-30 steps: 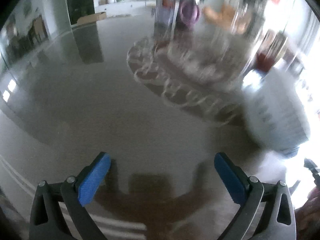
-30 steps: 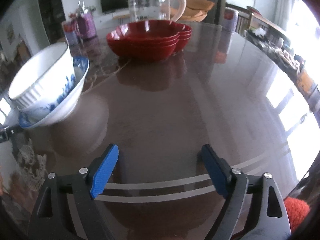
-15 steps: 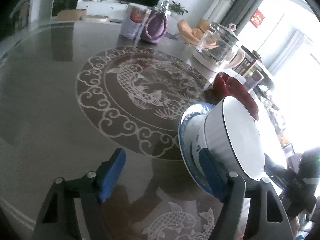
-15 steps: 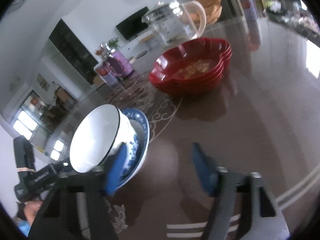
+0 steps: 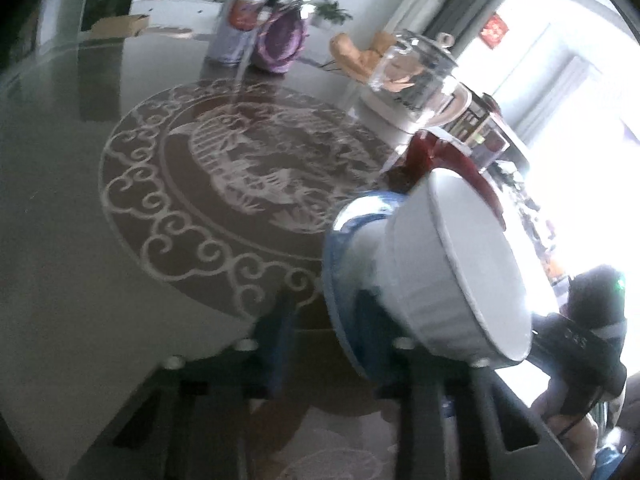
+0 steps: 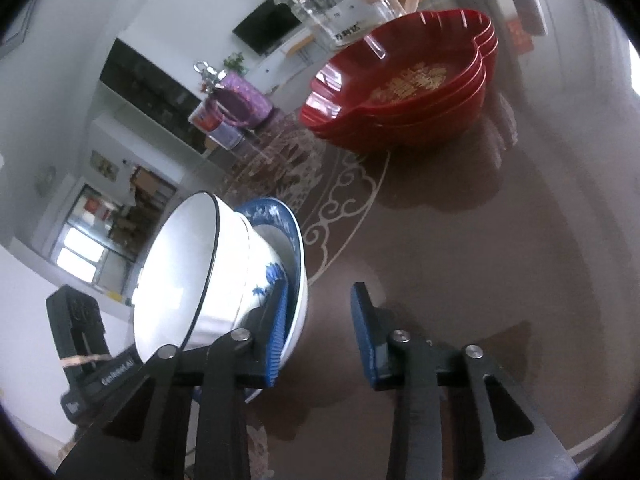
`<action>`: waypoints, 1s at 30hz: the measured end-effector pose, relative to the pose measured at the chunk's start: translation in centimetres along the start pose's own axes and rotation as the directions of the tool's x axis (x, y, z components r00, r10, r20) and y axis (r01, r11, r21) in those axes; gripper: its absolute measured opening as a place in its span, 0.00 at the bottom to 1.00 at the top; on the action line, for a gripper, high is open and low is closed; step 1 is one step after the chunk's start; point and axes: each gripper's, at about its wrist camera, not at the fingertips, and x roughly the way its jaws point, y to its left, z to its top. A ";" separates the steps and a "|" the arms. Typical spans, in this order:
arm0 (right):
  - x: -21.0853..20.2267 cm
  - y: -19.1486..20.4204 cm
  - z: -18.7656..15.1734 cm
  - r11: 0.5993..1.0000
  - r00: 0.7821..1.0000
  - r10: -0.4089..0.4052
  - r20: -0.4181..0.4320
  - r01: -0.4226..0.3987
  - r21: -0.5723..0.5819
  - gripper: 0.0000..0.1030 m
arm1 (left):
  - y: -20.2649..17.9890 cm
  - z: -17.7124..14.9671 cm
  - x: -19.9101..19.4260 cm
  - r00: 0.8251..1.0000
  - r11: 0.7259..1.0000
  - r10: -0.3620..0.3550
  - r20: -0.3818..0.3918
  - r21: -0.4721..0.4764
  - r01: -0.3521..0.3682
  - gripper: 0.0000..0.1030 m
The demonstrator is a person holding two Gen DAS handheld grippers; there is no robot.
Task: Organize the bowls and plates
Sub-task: 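Grasp the blue-and-white plate rim with the right gripper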
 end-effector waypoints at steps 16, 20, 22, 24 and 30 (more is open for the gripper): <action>-0.1 2.3 0.2 0.990 1.000 -0.020 0.018 0.022 -0.140 0.11 | -1.3 1.3 -0.6 0.999 0.998 0.045 0.030 0.030 -0.046 0.09; -0.6 3.0 1.2 0.988 0.999 -0.023 0.035 0.028 -0.155 0.11 | -1.6 2.4 -0.7 0.999 0.999 0.042 0.031 0.023 -0.042 0.09; -1.0 3.2 1.8 0.988 0.999 -0.018 0.044 0.025 -0.151 0.11 | -2.0 3.3 -0.9 0.999 0.999 0.031 0.038 0.020 -0.032 0.09; -1.3 3.1 2.7 0.990 0.999 -0.013 0.047 0.019 -0.142 0.11 | -2.6 4.5 -1.0 0.999 0.999 0.028 0.044 0.025 -0.029 0.09; -2.4 2.7 5.4 0.994 0.997 -0.009 0.075 0.017 -0.109 0.11 | -4.7 8.0 -0.2 0.999 0.999 -0.003 0.046 0.043 0.001 0.09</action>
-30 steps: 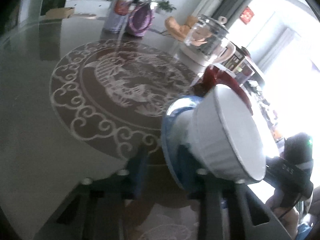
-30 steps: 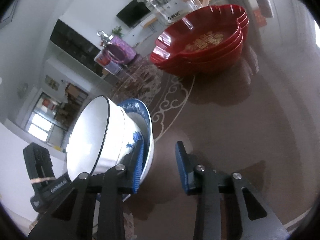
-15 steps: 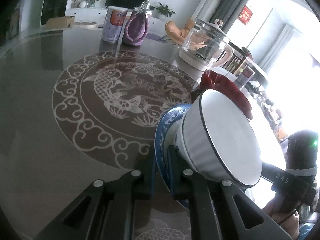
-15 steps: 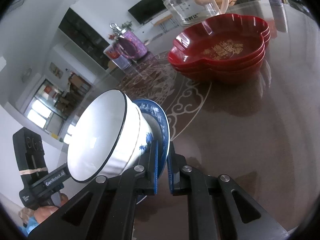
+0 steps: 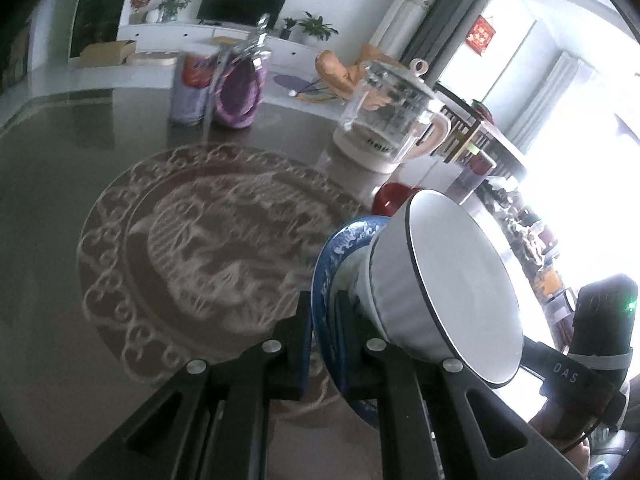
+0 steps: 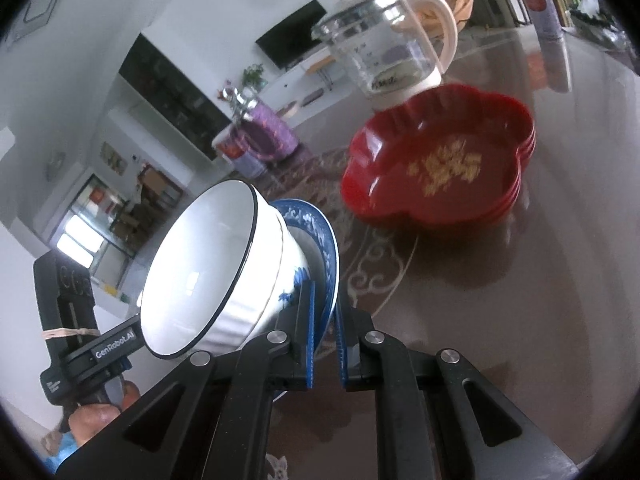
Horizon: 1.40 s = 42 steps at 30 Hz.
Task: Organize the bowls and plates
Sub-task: 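Grasp the blue-and-white plate rim with the right gripper, then carry the plate with bowls onto the red plate stack and release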
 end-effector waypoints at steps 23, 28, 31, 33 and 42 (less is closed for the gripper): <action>2.2 -11.0 9.6 0.986 0.988 -0.152 0.034 0.149 0.080 0.11 | -7.8 8.2 15.9 0.996 0.991 -0.013 -0.083 0.128 0.023 0.09; 1.9 -10.3 9.5 0.980 0.978 -0.200 0.062 0.199 0.013 0.14 | -8.0 8.2 16.1 0.997 0.989 -0.003 -0.080 0.149 0.015 0.10; 1.2 -9.4 10.0 0.968 0.964 -0.242 0.112 0.247 -0.038 0.23 | -8.1 8.1 15.3 0.998 0.987 0.024 -0.062 0.161 -0.014 0.10; 0.0 -8.8 10.3 0.960 0.953 -0.264 0.146 0.274 -0.057 0.33 | -7.7 7.9 13.9 0.999 0.988 0.044 -0.031 0.149 -0.039 0.10; -6.5 -5.7 2.5 0.892 0.872 -0.427 0.241 0.450 -0.048 0.67 | -4.5 -0.5 7.7 0.987 0.980 0.157 -0.041 0.128 -0.151 0.11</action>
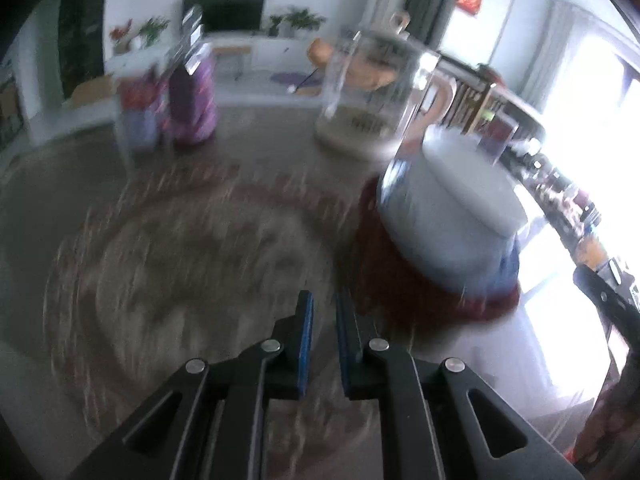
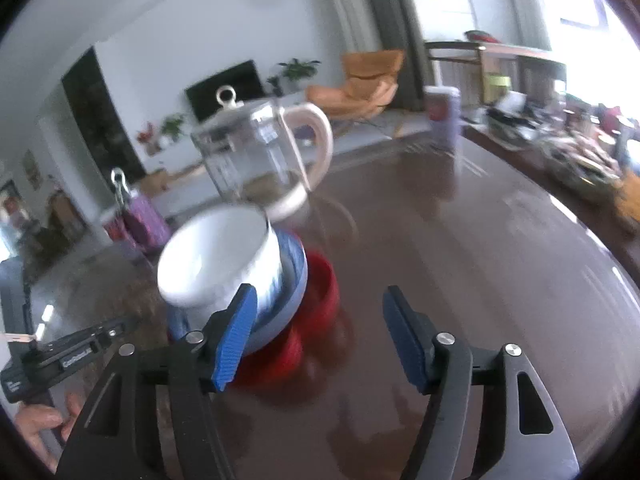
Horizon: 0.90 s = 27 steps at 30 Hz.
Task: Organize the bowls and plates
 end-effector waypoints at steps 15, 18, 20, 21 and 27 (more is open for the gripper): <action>-0.7 2.0 -10.8 0.977 0.975 -0.180 -0.128 0.162 -0.137 0.67 | 1.6 -8.5 -1.2 0.970 0.970 0.242 -0.028 0.021 -0.241 0.99; -0.4 1.3 -11.0 0.981 0.974 -0.173 -0.145 0.157 -0.116 0.70 | 2.1 -8.3 -0.9 0.975 0.976 0.218 -0.029 0.018 -0.218 1.00; -0.3 1.5 -11.2 0.981 0.973 -0.174 -0.154 0.158 -0.115 0.75 | 2.0 -8.0 -0.6 0.974 0.974 0.223 -0.037 0.050 -0.221 1.00; -0.3 1.5 -11.3 0.980 0.972 -0.174 -0.155 0.156 -0.121 0.77 | 2.1 -8.0 -0.6 0.976 0.976 0.213 -0.036 0.061 -0.210 1.00; 0.1 2.1 -11.3 0.976 0.971 -0.172 -0.165 0.145 -0.163 0.84 | 2.0 -7.8 0.0 0.979 0.977 0.203 -0.035 0.077 -0.199 1.00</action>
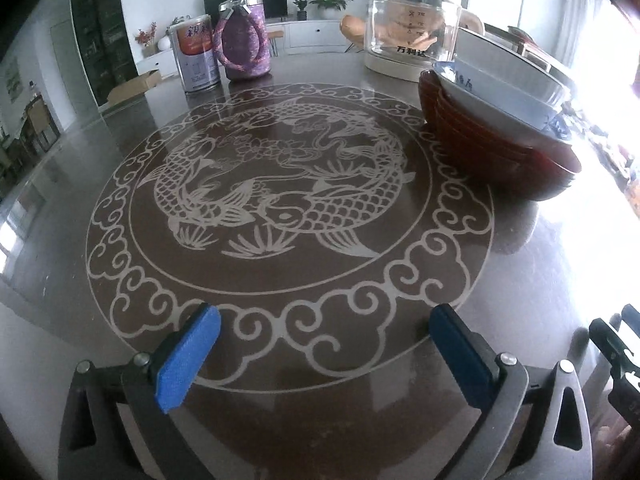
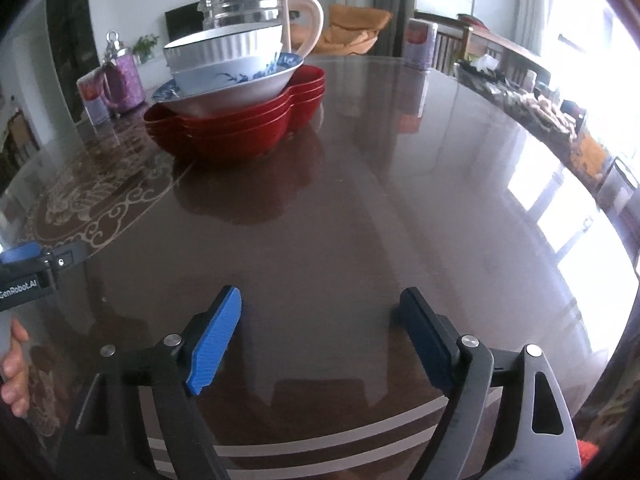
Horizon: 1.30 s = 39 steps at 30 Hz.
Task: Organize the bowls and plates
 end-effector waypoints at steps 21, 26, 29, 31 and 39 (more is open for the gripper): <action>-0.2 0.2 -0.4 0.999 0.999 0.034 -0.004 -0.034 -0.041 0.86 | 0.0 0.2 0.0 1.000 1.000 -0.003 0.003 -0.002 0.003 1.00; -0.3 0.1 -0.3 0.998 0.999 0.047 -0.015 -0.048 -0.051 0.86 | -0.1 0.1 0.0 1.000 1.000 0.003 0.003 -0.006 -0.003 1.00; -0.4 0.2 -0.4 0.998 0.999 0.044 -0.018 -0.045 -0.049 0.86 | -0.1 0.0 -0.1 1.000 1.000 0.005 0.003 -0.008 -0.005 1.00; -0.5 0.2 -0.5 0.997 0.999 0.046 -0.018 -0.047 -0.053 0.86 | -0.1 0.0 -0.1 1.000 1.000 0.004 0.003 -0.008 -0.004 1.00; -0.6 0.1 -0.5 0.996 0.998 0.055 -0.022 -0.057 -0.063 0.86 | -0.1 0.0 -0.1 1.000 1.000 0.004 0.003 -0.008 -0.004 1.00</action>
